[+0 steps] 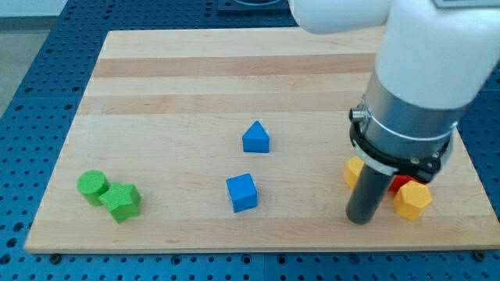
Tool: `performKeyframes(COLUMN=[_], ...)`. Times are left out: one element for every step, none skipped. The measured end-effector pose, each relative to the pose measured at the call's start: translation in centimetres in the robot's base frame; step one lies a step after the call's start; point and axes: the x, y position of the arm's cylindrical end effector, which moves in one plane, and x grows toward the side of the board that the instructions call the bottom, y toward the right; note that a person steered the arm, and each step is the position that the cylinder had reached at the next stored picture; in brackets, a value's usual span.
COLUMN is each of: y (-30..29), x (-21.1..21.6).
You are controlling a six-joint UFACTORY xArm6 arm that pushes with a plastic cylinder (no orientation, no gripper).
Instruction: Push the blue cube close to blue triangle
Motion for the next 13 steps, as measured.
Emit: performKeyframes(y=[0.3, 0.4, 0.2, 0.1, -0.1, -0.2, -0.3, -0.4, -0.5, -0.6, -0.7, -0.7, -0.8], x=[1.4, 2.6, 2.8, 2.8, 2.8, 2.8, 2.7, 2.8, 2.7, 2.7, 2.7, 2.8, 2.7])
